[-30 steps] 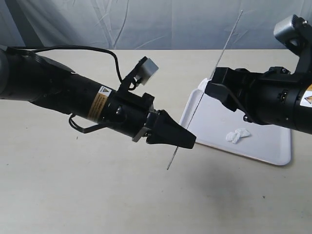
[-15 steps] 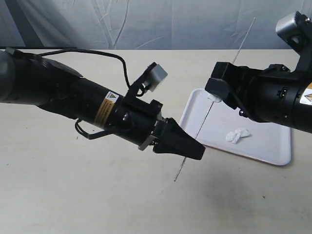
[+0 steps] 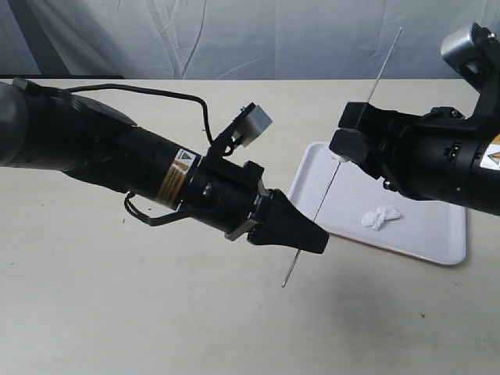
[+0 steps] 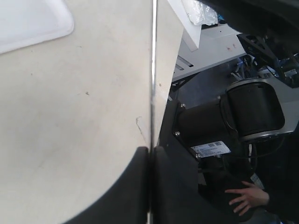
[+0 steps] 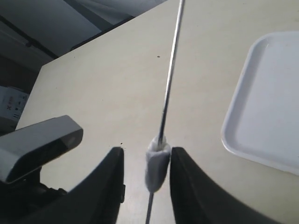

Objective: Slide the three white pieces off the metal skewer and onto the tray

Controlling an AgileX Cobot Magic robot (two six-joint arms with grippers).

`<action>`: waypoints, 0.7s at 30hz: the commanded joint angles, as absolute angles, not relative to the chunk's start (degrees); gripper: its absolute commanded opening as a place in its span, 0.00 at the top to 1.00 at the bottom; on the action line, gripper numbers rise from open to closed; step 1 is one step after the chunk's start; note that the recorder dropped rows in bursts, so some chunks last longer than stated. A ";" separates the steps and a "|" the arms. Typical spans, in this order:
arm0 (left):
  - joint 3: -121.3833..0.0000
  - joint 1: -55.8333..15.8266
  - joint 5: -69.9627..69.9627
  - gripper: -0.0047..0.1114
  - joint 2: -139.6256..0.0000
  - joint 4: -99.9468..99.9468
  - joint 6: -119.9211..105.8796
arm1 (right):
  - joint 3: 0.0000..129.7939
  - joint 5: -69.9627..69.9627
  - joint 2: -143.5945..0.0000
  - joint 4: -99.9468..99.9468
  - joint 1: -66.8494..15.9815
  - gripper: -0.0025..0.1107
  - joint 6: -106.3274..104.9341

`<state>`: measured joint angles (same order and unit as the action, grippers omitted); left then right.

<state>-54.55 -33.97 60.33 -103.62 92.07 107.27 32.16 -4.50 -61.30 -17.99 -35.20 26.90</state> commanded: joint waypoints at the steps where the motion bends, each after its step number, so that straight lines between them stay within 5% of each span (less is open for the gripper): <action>1: -54.80 -34.21 60.00 0.96 -103.66 90.89 106.48 | 32.49 -4.44 -60.95 -17.98 -35.48 0.69 26.89; 4: -54.80 -34.21 60.11 0.96 -103.66 90.90 106.48 | 32.49 -4.44 -60.95 -17.98 -35.48 0.73 26.89; 9: -54.80 -34.21 61.39 0.96 -103.66 90.90 106.48 | 32.49 -3.98 -60.95 -17.98 -35.48 0.94 26.89; 21: -54.80 -34.21 61.53 0.96 -103.66 92.11 106.48 | 32.49 -1.13 -60.95 -17.98 -35.48 0.98 26.89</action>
<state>-54.55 -33.97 60.55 -103.62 91.52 106.84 32.16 -3.62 -61.30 -17.99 -35.29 26.90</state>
